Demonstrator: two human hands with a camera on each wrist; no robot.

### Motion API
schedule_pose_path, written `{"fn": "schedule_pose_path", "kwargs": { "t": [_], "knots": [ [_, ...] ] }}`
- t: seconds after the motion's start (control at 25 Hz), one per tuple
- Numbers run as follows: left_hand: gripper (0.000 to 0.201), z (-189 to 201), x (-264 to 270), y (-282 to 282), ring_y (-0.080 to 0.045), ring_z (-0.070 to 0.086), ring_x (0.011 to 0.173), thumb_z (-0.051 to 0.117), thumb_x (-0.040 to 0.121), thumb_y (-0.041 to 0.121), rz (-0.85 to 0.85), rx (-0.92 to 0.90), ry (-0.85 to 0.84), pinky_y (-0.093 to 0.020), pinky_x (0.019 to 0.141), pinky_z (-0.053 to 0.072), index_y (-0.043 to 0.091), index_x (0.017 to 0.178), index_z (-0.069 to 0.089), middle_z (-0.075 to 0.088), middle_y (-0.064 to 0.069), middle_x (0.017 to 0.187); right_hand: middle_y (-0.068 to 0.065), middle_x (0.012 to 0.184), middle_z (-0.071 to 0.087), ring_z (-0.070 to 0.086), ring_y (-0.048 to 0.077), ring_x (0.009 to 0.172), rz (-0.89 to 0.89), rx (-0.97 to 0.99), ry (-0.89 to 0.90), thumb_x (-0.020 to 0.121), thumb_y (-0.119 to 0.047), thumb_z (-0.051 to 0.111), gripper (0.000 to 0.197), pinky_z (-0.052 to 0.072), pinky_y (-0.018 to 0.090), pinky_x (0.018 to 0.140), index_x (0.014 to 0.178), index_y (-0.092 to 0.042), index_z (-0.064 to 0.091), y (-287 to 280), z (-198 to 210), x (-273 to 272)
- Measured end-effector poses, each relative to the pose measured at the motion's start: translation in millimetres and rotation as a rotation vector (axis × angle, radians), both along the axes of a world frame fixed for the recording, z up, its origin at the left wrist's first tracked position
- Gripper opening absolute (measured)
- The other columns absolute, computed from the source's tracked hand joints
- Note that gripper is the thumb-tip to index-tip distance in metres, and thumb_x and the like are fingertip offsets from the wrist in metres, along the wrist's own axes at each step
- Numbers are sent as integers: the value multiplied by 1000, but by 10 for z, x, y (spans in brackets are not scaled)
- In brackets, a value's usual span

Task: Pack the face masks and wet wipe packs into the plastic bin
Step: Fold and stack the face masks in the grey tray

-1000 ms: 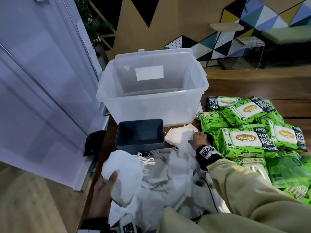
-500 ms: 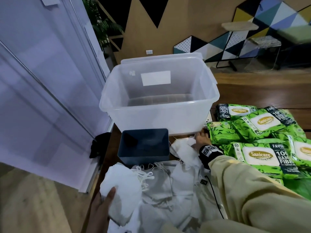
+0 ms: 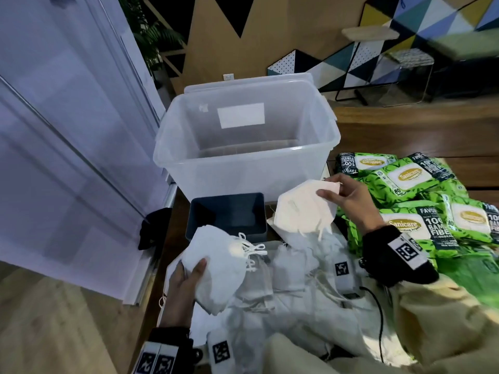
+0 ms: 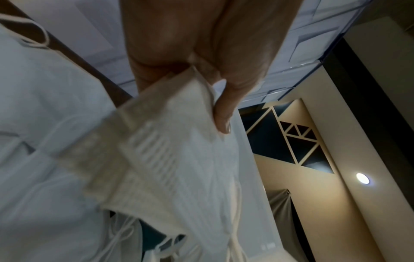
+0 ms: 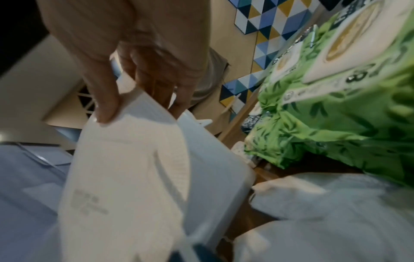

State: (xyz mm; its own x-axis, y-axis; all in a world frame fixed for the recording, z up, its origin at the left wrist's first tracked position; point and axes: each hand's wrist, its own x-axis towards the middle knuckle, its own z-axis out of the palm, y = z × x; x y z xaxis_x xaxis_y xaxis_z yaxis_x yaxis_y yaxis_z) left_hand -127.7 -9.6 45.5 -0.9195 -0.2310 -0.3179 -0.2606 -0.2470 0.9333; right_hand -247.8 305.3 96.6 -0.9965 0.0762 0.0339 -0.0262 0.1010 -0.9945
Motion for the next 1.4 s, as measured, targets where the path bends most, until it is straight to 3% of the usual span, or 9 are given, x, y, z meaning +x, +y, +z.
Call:
{"fn": "schedule_pose_path", "kwargs": {
  "t": [0.16,0.36,0.44,0.56,0.68,0.88,1.08,1.2,1.4],
  "knots": [
    [38,76,-65,143,-26,64,108,62,85,16,-67,-32,14,-43,92,51,12,123,57,68,-7,116,-5,61,68,59,2,54,375,-7,-146,78,1,69,12,43,12,52,81,-6,59,-381,273,450],
    [28,132,15,306,-18,63,97,54,91,8,-129,-113,6,-17,72,54,5,119,56,67,-3,104,-5,56,63,52,5,49,471,83,-64,76,-5,74,21,38,18,50,81,-18,58,-903,264,569],
    [28,113,65,253,-25,63,105,54,92,9,-90,-72,-31,-31,85,54,4,119,57,68,-7,110,0,62,61,46,17,51,285,240,205,78,-17,73,15,39,26,53,85,-22,60,-920,384,566],
    [42,111,131,213,-30,61,111,67,84,22,-49,-20,-61,-50,101,44,4,121,58,67,-12,116,-8,83,71,63,8,66,128,490,840,88,-19,62,12,51,21,65,96,-11,67,-968,379,662],
    [42,215,174,274,-32,63,101,58,86,25,-11,-11,-77,-38,90,52,-3,117,57,63,-20,119,3,102,73,69,14,94,338,711,1185,93,-14,54,18,57,29,76,107,-13,65,-1127,-155,836],
    [47,245,147,328,-18,56,74,34,101,26,124,28,-169,-14,61,51,-13,123,47,55,-31,119,2,123,64,55,15,122,543,821,1201,90,-7,59,27,49,31,95,115,-10,66,-1208,-617,1141],
    [62,260,226,371,-35,62,98,45,88,50,141,47,-178,-46,92,49,-4,118,54,61,-25,117,4,127,62,52,16,125,609,804,1203,94,-10,55,26,45,31,100,118,-9,65,-1253,-579,1185],
    [41,176,220,368,-34,64,90,44,97,33,77,-26,-129,-39,70,54,-3,112,53,64,-23,104,6,129,60,50,18,127,654,859,1196,95,-26,54,29,42,31,105,117,-11,65,-1324,-631,1227],
    [25,127,362,97,-39,58,104,48,96,29,113,-150,-103,-47,88,48,9,111,53,60,-11,101,8,120,65,58,21,118,672,708,1149,93,-29,56,33,47,31,99,118,-7,63,-1258,-525,1281]
  ]
}}
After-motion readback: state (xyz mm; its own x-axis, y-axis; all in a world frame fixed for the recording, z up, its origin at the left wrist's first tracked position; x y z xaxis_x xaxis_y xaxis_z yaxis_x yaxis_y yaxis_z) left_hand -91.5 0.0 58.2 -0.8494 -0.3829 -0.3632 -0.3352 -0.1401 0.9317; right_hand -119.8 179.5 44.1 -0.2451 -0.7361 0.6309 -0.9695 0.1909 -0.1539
